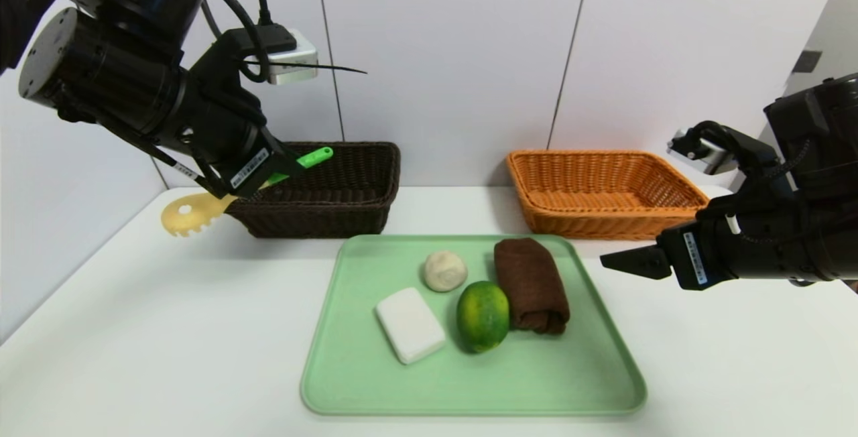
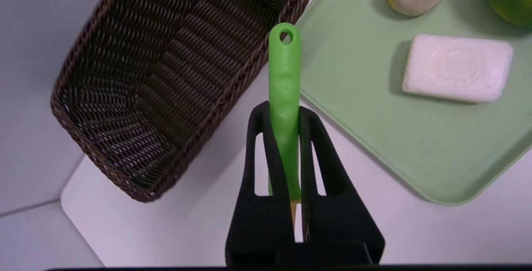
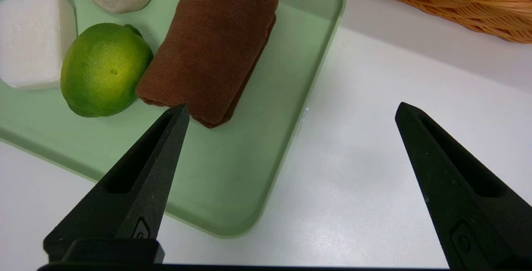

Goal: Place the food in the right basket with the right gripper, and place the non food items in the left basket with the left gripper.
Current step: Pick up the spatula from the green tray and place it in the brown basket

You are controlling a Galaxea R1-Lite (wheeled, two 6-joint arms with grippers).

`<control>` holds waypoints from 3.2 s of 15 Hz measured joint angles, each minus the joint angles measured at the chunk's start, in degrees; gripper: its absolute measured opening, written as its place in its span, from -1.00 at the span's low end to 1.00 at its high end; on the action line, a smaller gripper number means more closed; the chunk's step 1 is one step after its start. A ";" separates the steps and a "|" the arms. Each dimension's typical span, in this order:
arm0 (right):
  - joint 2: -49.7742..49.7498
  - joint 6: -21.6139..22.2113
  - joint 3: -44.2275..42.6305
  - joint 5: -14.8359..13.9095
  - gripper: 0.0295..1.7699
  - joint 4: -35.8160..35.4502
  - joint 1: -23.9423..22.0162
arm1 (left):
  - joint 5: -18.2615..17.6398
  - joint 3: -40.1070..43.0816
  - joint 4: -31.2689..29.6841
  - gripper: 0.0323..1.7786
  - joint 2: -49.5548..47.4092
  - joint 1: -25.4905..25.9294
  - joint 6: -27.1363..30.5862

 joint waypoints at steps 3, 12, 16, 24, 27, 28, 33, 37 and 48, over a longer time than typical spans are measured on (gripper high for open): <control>-0.05 0.13 0.13 -0.07 0.93 0.05 -0.04 | -2.24 -2.35 -0.24 -0.89 2.83 4.79 12.19; 0.27 0.13 1.11 -0.16 0.93 0.05 0.02 | -1.77 -8.57 -9.25 -0.89 13.70 7.66 18.86; 0.22 0.13 1.51 -0.17 0.93 -0.02 -0.04 | -0.55 -8.98 -17.16 -0.89 19.13 7.77 13.59; 0.09 0.17 1.96 -0.20 0.93 0.00 -0.06 | -0.55 -9.22 -19.76 -0.89 24.00 8.68 13.59; 0.09 0.16 2.36 -0.22 0.93 0.00 -0.15 | -0.52 -9.22 -22.74 -0.89 25.25 8.79 13.59; 0.09 0.13 2.56 -0.20 0.93 -0.06 -0.15 | -0.52 -9.22 -24.05 -0.89 25.69 8.77 13.62; -0.17 0.16 3.28 -0.22 0.93 -0.11 -0.15 | 0.88 -9.22 -26.34 -0.89 27.50 8.90 13.46; -0.44 0.13 3.34 -0.22 0.93 0.00 -0.15 | 1.04 -9.22 -26.89 -0.89 28.72 9.28 13.40; -1.05 0.20 3.58 -0.22 0.93 -0.17 -0.15 | 1.16 -9.22 -29.49 0.45 26.93 9.36 2.55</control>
